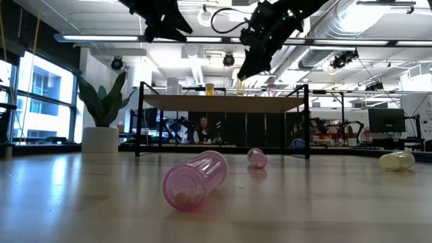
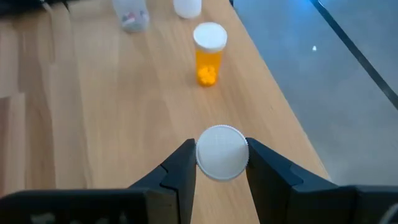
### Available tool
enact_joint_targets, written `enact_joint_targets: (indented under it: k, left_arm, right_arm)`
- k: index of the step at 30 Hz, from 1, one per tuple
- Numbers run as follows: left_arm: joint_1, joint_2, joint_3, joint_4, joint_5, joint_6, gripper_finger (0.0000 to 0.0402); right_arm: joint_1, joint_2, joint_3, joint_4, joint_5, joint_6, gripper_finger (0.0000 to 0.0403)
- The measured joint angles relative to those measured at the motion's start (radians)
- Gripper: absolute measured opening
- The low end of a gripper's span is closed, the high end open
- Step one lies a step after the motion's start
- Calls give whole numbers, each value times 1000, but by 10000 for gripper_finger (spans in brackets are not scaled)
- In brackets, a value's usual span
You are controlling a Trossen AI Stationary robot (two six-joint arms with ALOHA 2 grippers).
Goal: Pick and place medicine bottles onto shelf by color
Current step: Put the bottom left yellow pill bottle on the shelf
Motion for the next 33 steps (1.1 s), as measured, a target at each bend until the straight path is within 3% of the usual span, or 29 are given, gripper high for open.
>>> enact_joint_targets:
  k: [33]
  left_arm:
    - [13, -7, 0, -3, -30, 61, 193]
  right_arm:
    - [-1, 46, 0, 1, 85, -26, 111]
